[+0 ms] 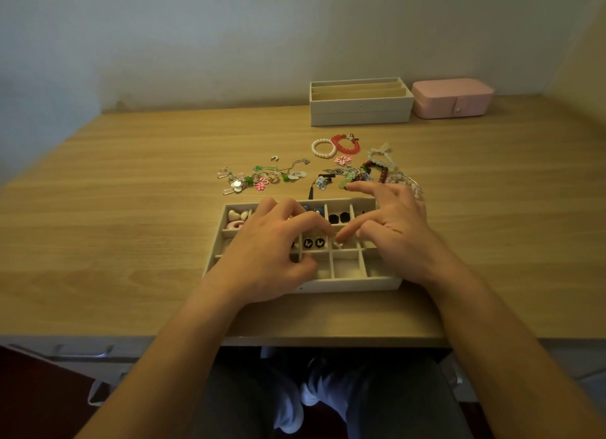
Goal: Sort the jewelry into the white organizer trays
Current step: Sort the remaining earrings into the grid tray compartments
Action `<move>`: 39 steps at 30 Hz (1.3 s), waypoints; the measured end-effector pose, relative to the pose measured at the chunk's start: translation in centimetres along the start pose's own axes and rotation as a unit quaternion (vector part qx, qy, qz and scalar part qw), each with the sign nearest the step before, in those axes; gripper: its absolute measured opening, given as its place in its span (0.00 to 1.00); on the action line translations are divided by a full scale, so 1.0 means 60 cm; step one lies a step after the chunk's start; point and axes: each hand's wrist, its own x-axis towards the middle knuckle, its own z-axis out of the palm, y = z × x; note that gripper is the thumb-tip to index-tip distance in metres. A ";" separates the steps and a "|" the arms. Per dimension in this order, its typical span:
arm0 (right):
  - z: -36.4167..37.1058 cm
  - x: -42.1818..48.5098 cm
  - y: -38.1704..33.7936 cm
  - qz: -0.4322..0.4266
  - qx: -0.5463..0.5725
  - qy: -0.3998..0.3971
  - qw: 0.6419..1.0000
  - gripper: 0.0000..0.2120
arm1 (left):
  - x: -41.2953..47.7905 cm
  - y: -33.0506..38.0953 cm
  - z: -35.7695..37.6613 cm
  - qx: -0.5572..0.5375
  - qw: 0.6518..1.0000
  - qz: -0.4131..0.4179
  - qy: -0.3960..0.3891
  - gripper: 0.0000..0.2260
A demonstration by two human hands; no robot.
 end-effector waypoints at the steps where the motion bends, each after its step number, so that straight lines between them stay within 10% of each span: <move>1: 0.000 0.000 0.000 0.002 0.000 0.001 1.000 0.18 | 0.000 0.000 0.000 0.001 1.000 0.002 -0.001 0.19; 23: -0.002 0.000 0.000 0.018 0.065 0.030 0.997 0.19 | 0.008 0.006 0.000 0.072 0.996 0.034 -0.035 0.22; 29: -0.017 0.019 0.000 0.038 0.176 0.044 0.983 0.17 | 0.011 -0.013 -0.020 -0.195 0.976 -0.037 0.091 0.15; 39: -0.009 0.180 -0.060 0.007 0.107 -0.042 0.993 0.11 | 0.088 -0.152 -0.116 -0.153 0.924 -0.282 0.209 0.07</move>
